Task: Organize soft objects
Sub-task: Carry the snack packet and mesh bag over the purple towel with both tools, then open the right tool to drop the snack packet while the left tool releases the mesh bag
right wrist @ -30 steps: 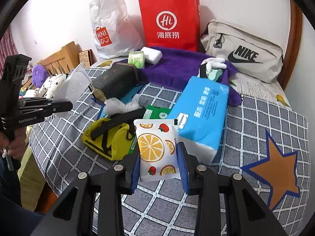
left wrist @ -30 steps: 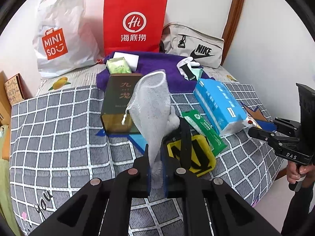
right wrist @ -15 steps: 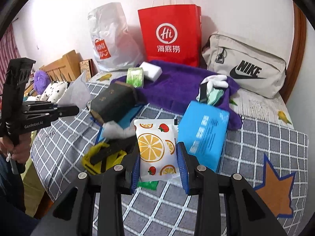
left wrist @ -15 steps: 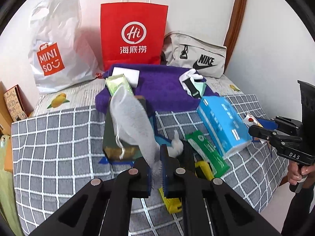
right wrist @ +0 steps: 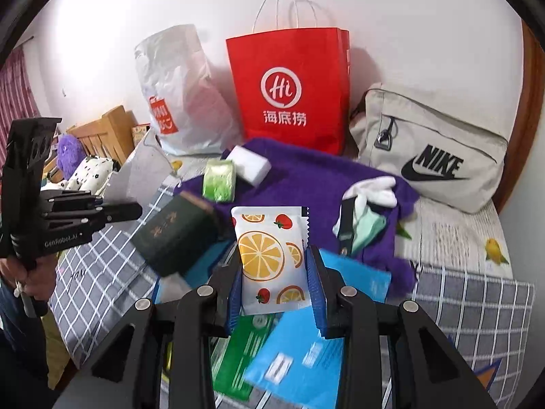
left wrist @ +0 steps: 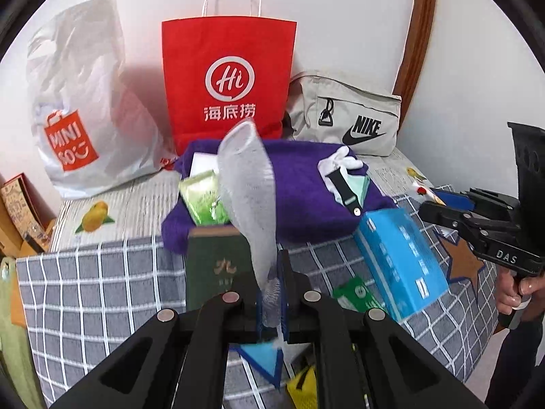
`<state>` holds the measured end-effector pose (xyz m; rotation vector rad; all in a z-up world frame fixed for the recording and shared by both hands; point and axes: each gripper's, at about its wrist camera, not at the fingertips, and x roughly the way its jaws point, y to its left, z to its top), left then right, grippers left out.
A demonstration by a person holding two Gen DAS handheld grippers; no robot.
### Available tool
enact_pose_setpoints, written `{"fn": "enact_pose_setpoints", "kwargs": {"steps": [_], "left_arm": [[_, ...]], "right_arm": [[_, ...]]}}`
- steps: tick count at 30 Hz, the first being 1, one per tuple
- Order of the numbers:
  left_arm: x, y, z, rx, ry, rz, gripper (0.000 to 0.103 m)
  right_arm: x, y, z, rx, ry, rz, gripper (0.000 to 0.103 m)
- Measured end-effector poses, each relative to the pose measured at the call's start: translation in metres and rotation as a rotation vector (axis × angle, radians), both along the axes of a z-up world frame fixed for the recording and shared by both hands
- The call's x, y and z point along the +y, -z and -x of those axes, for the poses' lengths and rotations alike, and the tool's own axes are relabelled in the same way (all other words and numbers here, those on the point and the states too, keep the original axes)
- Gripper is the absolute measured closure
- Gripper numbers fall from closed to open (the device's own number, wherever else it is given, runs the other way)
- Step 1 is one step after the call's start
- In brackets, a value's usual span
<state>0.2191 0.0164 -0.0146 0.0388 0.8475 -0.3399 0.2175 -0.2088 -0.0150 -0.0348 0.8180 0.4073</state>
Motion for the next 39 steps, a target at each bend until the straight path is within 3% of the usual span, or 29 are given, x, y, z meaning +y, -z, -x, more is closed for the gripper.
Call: {"fn": "enact_pose_setpoints", "kwargs": {"steps": [11, 22, 27, 39], "left_arm": [[-0.008, -0.001, -0.067, 0.007, -0.007, -0.002, 0.095], [-0.031, 0.025, -0.130, 0.101, 0.009, 0.028, 0.095], [-0.044, 0.051, -0.144, 0.170, 0.042, -0.004, 0.095], [-0.045, 0.080, -0.158, 0.267, 0.057, 0.021, 0.095]], "right_arm": [[-0.005, 0.010, -0.080, 0.036, 0.059, 0.008, 0.069], [-0.007, 0.035, -0.148, 0.111, 0.064, 0.056, 0.069], [-0.004, 0.061, -0.163, 0.176, 0.055, 0.064, 0.069], [0.009, 0.101, -0.175, 0.291, 0.027, 0.143, 0.068]]}}
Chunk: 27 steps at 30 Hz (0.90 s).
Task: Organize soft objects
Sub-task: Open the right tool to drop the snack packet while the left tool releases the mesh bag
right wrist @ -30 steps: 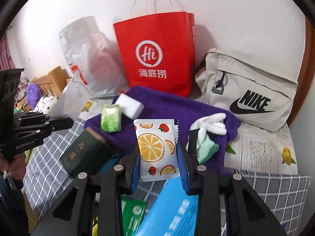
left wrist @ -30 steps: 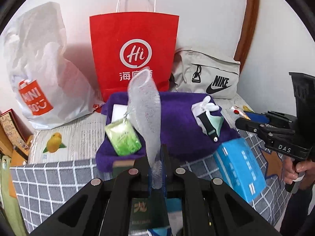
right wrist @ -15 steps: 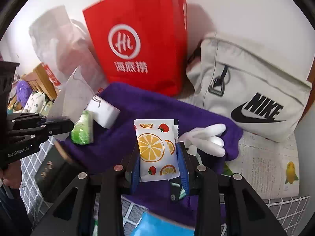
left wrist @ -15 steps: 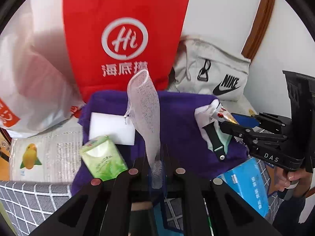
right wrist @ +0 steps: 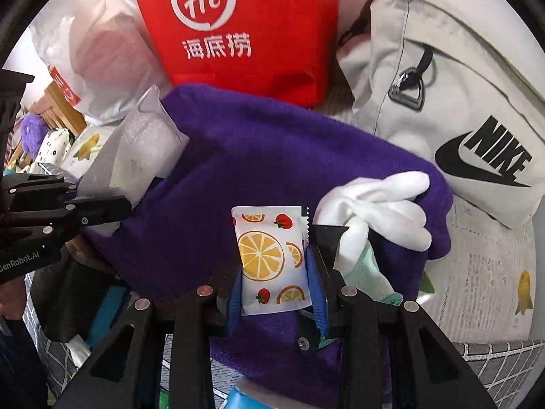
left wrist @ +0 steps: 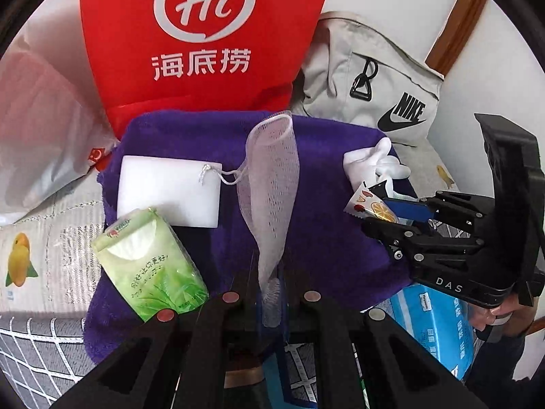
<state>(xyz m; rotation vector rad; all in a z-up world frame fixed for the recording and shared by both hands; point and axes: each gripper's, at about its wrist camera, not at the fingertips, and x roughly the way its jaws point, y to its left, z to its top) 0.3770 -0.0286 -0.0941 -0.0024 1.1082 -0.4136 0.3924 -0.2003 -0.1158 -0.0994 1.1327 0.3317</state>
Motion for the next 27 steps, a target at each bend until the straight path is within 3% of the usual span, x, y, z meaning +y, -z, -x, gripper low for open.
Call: {"fn": "enact_pose_setpoints", "kwargs": {"steps": [11, 16, 18, 21, 25, 27], "left_arm": [[-0.003, 0.020, -0.010, 0.071, 0.003, 0.001, 0.095], [0.000, 0.026, -0.013, 0.100, -0.017, -0.001, 0.091], [0.001, 0.027, -0.014, 0.104, -0.025, 0.001, 0.091], [0.002, 0.026, -0.014, 0.103, -0.027, 0.007, 0.084], [0.004, 0.020, -0.014, 0.080, -0.031, -0.001, 0.055], [0.008, 0.016, -0.014, 0.062, -0.046, -0.006, 0.049]], "right_arm": [[0.003, 0.014, 0.000, 0.053, -0.043, 0.013, 0.061], [0.008, 0.016, -0.006, 0.080, -0.048, -0.045, 0.040], [0.012, 0.017, -0.005, 0.080, -0.058, -0.034, 0.040], [0.020, 0.019, -0.002, 0.072, -0.075, 0.008, 0.039], [0.019, 0.016, -0.004, 0.069, -0.066, -0.012, 0.039], [0.013, 0.011, -0.003, 0.060, -0.052, -0.025, 0.039]]}}
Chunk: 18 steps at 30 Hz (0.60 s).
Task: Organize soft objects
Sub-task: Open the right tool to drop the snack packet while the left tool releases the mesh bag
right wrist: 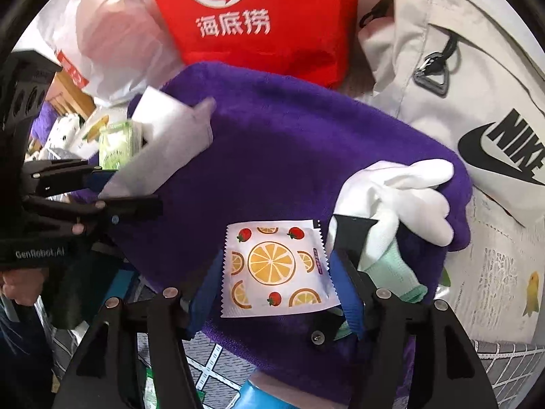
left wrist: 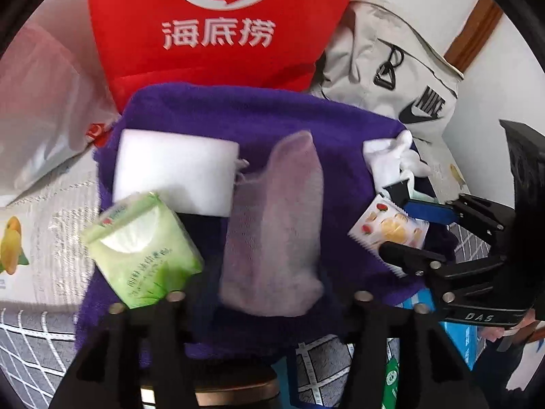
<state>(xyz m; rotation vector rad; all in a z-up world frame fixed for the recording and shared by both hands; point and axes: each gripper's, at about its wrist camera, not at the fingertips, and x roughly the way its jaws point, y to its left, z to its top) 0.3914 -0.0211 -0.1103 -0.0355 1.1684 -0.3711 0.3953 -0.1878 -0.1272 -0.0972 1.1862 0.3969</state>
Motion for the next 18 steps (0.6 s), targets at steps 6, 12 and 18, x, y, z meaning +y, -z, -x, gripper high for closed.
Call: {"fn": "enact_pose_setpoints", "kwargs": {"steps": [6, 12, 18], "left_arm": [[0.010, -0.010, -0.002, -0.017, -0.024, 0.016, 0.049], [0.019, -0.021, -0.004, -0.052, -0.064, 0.013, 0.042], [0.038, -0.024, -0.012, -0.055, -0.138, 0.013, 0.038]], "right_arm": [[-0.018, -0.013, 0.000, -0.025, 0.051, -0.034, 0.039], [-0.025, -0.020, 0.001, -0.031, 0.069, -0.050, 0.038], [-0.022, -0.027, 0.007, -0.050, 0.048, -0.043, 0.039]]}}
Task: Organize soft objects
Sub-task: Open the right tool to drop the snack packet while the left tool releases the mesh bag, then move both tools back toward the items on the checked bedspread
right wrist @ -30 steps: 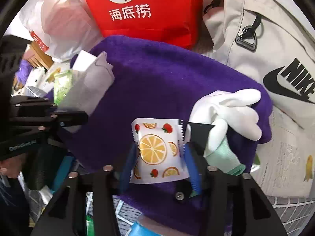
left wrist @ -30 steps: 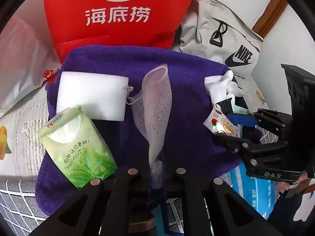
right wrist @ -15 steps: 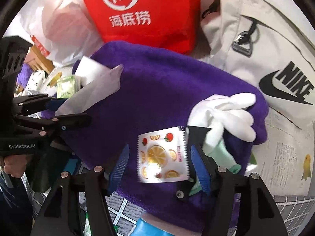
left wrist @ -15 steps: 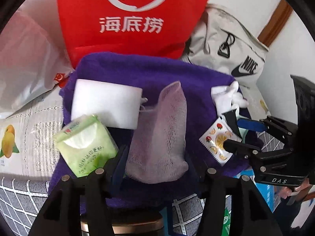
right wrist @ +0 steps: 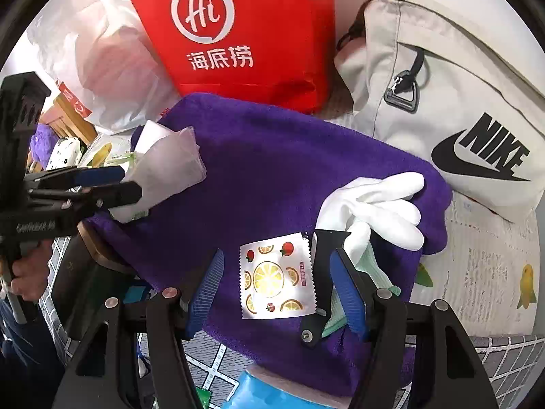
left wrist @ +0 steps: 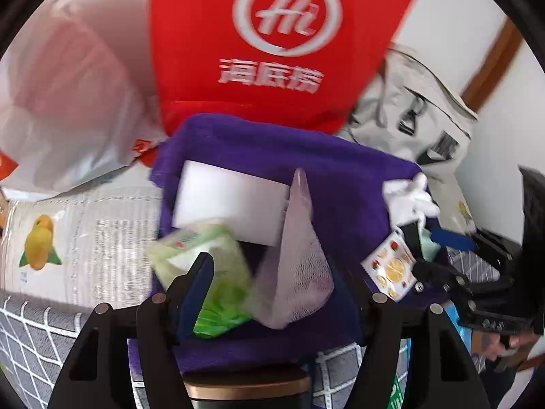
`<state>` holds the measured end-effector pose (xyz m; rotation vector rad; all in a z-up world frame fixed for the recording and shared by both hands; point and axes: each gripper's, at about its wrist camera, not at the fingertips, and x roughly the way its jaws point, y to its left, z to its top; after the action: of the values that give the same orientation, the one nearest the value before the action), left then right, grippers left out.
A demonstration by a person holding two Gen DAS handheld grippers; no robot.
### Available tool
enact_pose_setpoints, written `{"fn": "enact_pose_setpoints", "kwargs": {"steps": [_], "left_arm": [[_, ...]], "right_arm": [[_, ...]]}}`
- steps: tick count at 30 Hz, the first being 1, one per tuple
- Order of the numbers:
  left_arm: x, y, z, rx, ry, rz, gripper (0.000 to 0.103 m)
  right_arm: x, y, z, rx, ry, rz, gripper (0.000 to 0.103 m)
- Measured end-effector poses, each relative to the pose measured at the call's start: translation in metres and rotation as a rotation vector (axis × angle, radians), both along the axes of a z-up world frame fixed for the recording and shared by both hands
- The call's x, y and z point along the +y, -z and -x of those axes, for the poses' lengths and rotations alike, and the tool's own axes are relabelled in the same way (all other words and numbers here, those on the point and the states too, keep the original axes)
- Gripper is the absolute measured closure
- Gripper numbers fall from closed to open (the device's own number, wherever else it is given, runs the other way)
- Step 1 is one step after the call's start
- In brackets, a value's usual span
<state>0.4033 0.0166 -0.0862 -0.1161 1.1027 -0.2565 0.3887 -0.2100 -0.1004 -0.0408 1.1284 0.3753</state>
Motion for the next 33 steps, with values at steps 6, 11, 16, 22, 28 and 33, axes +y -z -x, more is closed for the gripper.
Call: {"fn": "enact_pose_setpoints", "kwargs": {"steps": [6, 11, 16, 22, 28, 33], "left_arm": [[0.017, -0.001, -0.002, -0.005, -0.050, -0.005, 0.038], [0.019, -0.009, 0.002, -0.027, -0.053, -0.035, 0.038], [0.013, -0.027, 0.010, -0.061, -0.027, -0.045, 0.037], [0.010, -0.048, 0.023, -0.103, -0.019, -0.057, 0.038], [-0.001, -0.064, 0.039, -0.138, 0.006, -0.083, 0.038], [-0.010, -0.080, 0.061, -0.161, 0.019, -0.090, 0.038]], "right_arm": [[0.005, -0.001, 0.001, -0.007, -0.004, 0.001, 0.039], [0.004, -0.001, 0.001, -0.007, 0.003, 0.002, 0.039], [0.005, -0.012, 0.003, -0.022, 0.001, -0.002, 0.039], [0.003, -0.043, 0.018, -0.089, 0.012, -0.016, 0.039], [-0.006, -0.063, 0.046, -0.098, 0.044, -0.045, 0.039], [-0.009, -0.074, 0.086, -0.120, 0.047, -0.031, 0.039]]}}
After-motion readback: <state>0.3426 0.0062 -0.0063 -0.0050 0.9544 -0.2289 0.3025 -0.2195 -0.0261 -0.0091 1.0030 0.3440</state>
